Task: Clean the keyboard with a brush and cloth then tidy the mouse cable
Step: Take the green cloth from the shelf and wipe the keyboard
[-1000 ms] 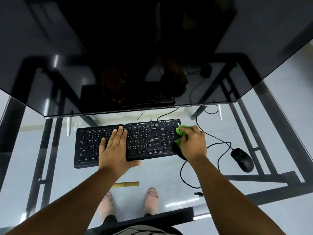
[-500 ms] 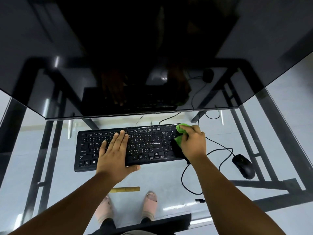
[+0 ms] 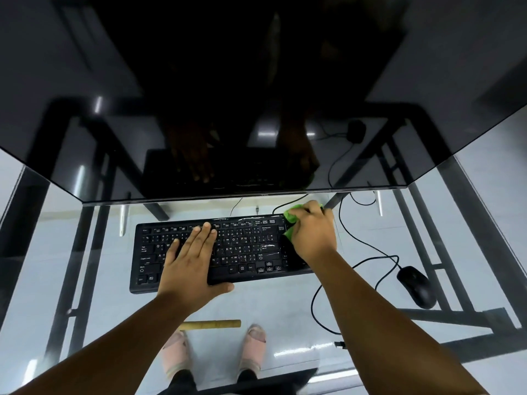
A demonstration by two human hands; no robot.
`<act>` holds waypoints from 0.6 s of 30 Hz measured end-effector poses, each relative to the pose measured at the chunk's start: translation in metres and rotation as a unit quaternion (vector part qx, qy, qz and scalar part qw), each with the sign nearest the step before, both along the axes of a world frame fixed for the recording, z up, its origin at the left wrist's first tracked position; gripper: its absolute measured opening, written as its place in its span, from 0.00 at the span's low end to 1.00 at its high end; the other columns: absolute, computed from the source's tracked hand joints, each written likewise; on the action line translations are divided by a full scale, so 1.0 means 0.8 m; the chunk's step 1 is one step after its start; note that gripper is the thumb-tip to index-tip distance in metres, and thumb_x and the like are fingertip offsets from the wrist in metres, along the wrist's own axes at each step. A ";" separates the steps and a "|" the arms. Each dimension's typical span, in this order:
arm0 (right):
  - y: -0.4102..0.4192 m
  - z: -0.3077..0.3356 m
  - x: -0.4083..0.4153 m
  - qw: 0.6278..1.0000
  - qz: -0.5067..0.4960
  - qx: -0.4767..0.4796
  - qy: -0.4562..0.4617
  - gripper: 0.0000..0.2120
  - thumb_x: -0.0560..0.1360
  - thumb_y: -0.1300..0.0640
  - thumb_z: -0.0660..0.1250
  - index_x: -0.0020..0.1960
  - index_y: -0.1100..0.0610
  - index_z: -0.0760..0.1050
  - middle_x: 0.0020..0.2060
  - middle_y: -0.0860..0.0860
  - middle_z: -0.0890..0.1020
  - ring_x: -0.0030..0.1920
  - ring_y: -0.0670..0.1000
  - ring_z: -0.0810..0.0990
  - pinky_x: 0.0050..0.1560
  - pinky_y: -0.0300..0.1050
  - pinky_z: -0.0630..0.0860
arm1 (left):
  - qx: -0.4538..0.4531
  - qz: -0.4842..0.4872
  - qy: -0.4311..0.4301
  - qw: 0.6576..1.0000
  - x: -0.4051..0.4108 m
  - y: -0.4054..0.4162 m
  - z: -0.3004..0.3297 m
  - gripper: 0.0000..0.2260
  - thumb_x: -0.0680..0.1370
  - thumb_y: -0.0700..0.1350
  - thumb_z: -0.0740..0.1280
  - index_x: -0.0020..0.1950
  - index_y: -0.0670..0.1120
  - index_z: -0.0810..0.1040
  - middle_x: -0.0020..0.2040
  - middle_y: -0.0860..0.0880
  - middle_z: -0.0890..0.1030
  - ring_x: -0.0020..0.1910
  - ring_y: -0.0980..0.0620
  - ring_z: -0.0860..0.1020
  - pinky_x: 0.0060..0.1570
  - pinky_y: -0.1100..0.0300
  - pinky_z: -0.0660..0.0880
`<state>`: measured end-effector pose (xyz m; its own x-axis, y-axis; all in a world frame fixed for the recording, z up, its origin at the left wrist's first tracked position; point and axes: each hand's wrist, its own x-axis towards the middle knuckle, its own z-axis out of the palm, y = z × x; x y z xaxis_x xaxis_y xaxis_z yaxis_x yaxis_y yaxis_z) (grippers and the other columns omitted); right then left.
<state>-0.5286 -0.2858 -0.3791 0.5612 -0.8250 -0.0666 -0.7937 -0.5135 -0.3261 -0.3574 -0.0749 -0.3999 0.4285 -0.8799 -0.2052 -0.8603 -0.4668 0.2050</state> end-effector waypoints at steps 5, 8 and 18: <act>0.009 -0.002 -0.013 0.999 -0.045 -0.016 0.026 0.15 0.76 0.59 0.60 0.56 0.48 0.80 0.57 0.48 0.75 0.52 0.59 0.71 0.48 0.47 0.73 | -0.016 -0.018 0.042 0.999 0.010 0.005 0.003 0.51 0.64 0.76 0.61 0.79 0.52 0.48 0.78 0.56 0.44 0.77 0.57 0.44 0.75 0.50 0.45; 0.003 0.001 -0.004 0.996 -0.082 -0.006 0.042 0.14 0.75 0.58 0.61 0.58 0.48 0.79 0.59 0.51 0.74 0.53 0.61 0.73 0.51 0.48 0.69 | -0.015 -0.032 0.055 0.998 0.021 0.012 0.006 0.52 0.63 0.75 0.62 0.79 0.54 0.47 0.78 0.58 0.43 0.77 0.58 0.43 0.75 0.51 0.44; 0.027 -0.003 0.024 0.999 -0.045 0.012 0.004 0.16 0.75 0.59 0.60 0.57 0.45 0.79 0.58 0.46 0.75 0.55 0.57 0.70 0.48 0.44 0.70 | -0.013 0.022 0.031 0.999 0.044 0.031 0.013 0.53 0.60 0.74 0.66 0.78 0.53 0.50 0.79 0.55 0.48 0.77 0.56 0.45 0.75 0.49 0.44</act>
<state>-0.5096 -0.2643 -0.3811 0.4844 -0.8700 -0.0920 -0.8390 -0.4322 -0.3305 -0.3225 -0.0503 -0.3898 0.4544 -0.8659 -0.2093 -0.8243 -0.4977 0.2696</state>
